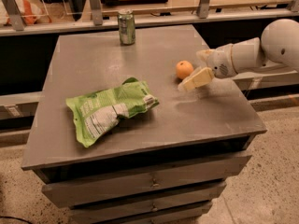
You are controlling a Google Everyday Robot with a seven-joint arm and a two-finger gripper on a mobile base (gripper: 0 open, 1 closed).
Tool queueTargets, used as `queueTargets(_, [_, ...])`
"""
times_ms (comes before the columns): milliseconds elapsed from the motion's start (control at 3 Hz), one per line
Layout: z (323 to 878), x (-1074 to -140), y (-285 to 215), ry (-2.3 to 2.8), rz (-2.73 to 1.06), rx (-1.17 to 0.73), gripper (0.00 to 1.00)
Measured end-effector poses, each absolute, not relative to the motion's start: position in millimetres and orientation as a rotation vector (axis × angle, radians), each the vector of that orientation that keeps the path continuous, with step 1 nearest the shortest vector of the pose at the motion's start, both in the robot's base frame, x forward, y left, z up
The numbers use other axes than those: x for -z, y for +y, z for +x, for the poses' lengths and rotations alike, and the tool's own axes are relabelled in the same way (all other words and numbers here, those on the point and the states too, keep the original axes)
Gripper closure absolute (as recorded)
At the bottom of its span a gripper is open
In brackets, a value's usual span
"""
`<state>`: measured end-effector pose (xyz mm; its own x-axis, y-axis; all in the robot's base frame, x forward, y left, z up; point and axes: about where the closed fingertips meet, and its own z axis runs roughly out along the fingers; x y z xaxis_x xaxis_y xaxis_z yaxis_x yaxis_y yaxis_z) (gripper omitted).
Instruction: Move orange near green can
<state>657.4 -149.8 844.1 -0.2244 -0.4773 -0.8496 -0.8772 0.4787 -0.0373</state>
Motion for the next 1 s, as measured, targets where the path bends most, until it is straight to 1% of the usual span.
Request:
queueTargets(333, [666,-842,-139,1.840,-1.156,-0.609,0.18])
queueTargets(1000, [688,-851,-133,1.772,-1.193,-0.604,0.64])
